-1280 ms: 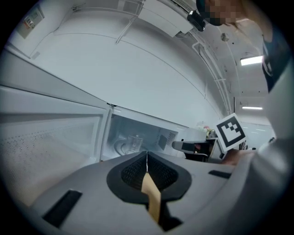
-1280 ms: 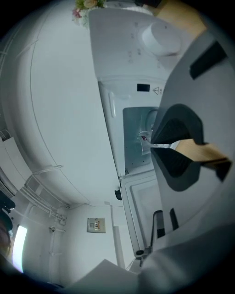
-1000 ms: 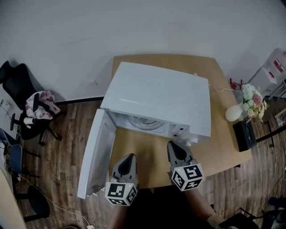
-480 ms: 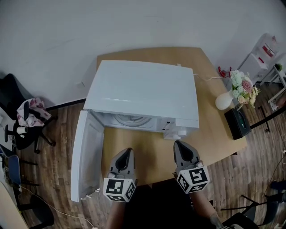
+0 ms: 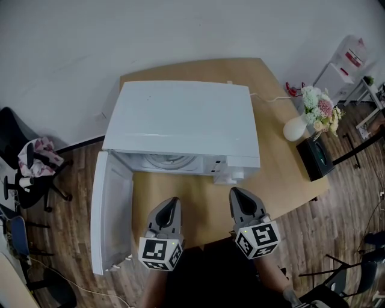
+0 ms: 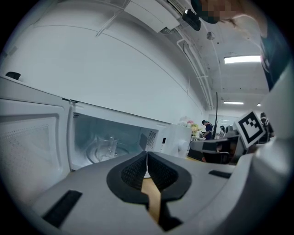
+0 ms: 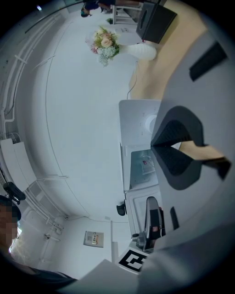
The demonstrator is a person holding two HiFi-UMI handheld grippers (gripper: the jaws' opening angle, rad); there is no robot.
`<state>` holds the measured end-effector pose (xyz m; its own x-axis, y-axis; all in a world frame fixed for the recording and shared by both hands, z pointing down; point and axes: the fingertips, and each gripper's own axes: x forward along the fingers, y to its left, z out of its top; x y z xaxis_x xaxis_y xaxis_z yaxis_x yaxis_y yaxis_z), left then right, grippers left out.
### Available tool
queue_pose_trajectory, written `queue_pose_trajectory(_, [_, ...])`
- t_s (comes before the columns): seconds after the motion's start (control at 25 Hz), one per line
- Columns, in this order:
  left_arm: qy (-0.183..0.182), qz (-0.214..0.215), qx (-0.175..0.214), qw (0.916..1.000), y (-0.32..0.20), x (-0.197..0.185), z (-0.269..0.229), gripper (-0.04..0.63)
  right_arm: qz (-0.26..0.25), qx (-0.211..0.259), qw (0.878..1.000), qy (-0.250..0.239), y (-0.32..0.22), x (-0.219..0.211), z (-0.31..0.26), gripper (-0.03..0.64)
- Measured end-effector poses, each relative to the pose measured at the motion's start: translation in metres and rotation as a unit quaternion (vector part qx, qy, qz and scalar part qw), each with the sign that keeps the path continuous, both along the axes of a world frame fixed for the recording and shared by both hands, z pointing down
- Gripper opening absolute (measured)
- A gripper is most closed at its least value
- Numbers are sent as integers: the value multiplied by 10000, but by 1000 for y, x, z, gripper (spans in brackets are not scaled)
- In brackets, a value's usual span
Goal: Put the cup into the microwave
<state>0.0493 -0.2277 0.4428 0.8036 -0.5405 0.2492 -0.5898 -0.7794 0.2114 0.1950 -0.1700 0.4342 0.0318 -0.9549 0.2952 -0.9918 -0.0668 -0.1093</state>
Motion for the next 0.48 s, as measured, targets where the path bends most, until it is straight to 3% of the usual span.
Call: queue_pose_trajectory(0.48, [-54, -28, -53, 10000, -4, -2, 5, 6, -145, -146, 9997, -147, -9, -11, 10, -6])
